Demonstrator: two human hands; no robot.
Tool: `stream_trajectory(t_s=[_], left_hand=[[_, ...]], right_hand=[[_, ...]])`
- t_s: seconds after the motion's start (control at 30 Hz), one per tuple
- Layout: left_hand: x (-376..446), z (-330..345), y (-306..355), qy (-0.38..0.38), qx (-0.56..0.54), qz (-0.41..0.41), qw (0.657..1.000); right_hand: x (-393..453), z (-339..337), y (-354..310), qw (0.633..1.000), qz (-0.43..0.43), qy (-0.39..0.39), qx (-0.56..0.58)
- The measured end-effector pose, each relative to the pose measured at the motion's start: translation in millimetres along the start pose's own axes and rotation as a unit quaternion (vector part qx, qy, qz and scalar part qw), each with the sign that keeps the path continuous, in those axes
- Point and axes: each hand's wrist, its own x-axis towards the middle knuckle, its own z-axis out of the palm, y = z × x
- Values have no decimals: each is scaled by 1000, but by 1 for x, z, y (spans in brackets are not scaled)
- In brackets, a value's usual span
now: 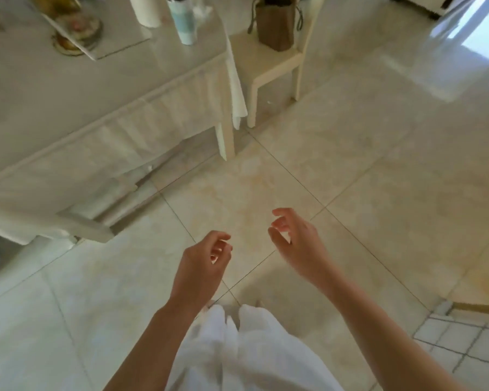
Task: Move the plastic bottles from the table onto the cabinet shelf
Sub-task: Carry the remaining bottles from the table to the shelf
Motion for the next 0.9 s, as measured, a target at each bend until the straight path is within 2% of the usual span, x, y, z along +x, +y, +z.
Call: stream_trajectory(t_s=[0.1, 0.17, 0.33, 0.7, 0.9], left_hand=[[0, -16, -14, 28, -8, -39, 999], [1, -49, -42, 74, -26, -89, 993], [16, -97, -85, 94, -36, -132, 986], [103, -252, -167, 177, -38, -154, 971], [147, -295, -186, 203, -40, -160, 965]], right_hand=[[16, 12, -13, 999, -25, -29, -4], [37, 45, -41, 995, -56, -86, -12], [66, 94, -90, 985, -101, -135, -21], [161, 201, -222, 969, -163, -184, -40], [208, 239, -272, 962, -179, -200, -44]])
